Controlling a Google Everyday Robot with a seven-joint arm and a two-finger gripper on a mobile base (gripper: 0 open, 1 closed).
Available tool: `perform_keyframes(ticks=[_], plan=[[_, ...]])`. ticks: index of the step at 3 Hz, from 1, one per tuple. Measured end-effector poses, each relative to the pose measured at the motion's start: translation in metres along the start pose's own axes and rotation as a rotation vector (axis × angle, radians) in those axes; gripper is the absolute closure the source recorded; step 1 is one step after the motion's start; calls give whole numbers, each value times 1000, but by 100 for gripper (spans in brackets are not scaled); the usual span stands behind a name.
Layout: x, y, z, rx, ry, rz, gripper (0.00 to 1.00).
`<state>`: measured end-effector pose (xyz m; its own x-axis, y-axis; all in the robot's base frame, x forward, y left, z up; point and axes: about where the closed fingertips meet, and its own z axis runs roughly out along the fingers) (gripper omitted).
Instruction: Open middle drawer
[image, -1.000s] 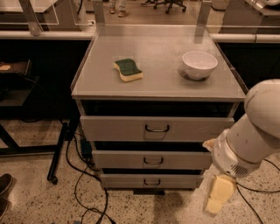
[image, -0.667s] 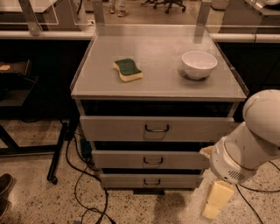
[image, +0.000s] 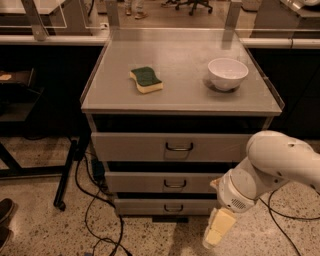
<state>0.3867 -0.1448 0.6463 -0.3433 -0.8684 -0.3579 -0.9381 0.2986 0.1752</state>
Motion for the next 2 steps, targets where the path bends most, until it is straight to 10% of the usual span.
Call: perform_keyframes(ticks=[2], plan=[[3,4,16,-36,-29,11,0]])
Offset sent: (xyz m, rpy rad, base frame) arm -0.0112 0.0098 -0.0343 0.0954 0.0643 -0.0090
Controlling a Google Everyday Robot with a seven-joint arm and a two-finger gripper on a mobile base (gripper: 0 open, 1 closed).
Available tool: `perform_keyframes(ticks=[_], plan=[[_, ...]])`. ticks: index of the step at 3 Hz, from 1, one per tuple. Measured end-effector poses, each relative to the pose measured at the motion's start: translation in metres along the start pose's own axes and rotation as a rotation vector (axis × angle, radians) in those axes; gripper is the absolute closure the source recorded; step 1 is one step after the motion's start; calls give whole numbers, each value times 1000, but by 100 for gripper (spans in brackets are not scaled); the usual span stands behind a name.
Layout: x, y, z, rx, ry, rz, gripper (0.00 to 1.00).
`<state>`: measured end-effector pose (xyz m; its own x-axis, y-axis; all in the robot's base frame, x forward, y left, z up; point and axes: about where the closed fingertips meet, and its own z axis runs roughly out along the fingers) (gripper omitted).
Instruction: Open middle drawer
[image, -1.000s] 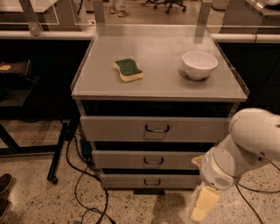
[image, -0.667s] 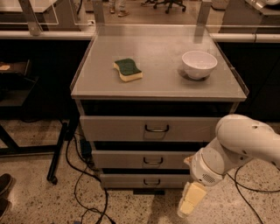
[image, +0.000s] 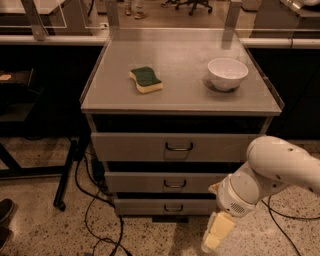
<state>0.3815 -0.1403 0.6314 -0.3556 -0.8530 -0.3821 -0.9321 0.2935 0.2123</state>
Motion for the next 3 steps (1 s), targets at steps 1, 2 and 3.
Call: perform_keyframes(ticks=[1,2,3], plan=[[-2,-19,33,-12,-42,20,0],[-4,-50,61,5,-71,36,0],[0,-100,88,50,-59,54,0]])
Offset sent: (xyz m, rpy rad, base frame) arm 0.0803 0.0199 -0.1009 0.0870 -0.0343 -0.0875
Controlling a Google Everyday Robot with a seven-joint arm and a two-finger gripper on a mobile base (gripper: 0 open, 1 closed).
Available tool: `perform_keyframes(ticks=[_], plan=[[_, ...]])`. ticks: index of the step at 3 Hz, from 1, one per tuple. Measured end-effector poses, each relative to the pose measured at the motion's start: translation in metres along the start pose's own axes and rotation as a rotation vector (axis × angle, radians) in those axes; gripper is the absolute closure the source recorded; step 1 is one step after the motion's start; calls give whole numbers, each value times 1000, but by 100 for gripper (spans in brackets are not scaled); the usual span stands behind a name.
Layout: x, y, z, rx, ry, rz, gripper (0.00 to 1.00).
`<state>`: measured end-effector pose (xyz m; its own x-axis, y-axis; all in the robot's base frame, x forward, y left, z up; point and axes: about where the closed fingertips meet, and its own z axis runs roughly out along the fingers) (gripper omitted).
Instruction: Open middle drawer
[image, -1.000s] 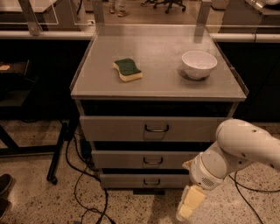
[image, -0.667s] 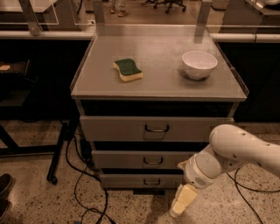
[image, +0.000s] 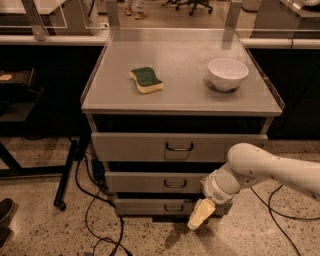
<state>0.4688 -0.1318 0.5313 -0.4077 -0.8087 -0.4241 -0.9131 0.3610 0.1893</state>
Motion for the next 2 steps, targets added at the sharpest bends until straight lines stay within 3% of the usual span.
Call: perform_keyframes(ticks=[1,2], plan=[[0,0,0,0,0,0,0],[0,-23,16,26,-32,27,0]])
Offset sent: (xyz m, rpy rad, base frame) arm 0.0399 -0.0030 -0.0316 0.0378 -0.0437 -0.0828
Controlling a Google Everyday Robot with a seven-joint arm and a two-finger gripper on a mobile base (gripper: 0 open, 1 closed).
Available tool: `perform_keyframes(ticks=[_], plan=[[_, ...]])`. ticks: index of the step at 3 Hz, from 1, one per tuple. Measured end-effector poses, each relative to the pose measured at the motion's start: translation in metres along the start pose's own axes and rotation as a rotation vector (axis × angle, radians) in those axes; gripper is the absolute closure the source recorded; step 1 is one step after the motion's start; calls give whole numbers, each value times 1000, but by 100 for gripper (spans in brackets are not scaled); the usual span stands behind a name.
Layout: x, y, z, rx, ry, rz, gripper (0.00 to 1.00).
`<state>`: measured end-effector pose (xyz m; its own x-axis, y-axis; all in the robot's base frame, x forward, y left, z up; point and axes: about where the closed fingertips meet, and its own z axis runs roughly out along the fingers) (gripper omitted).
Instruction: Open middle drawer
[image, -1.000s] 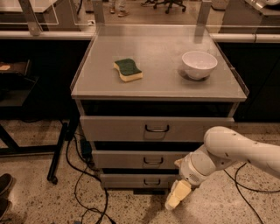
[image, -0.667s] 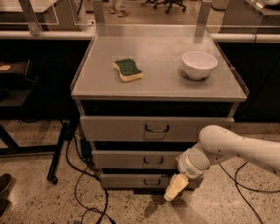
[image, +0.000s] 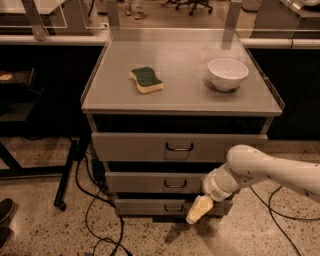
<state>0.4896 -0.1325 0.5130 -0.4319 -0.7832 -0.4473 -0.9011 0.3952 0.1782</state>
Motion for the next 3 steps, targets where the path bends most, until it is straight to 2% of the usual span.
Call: perform_keyframes(ticks=[3], plan=[[10,-61,26,85,-13,59,0]])
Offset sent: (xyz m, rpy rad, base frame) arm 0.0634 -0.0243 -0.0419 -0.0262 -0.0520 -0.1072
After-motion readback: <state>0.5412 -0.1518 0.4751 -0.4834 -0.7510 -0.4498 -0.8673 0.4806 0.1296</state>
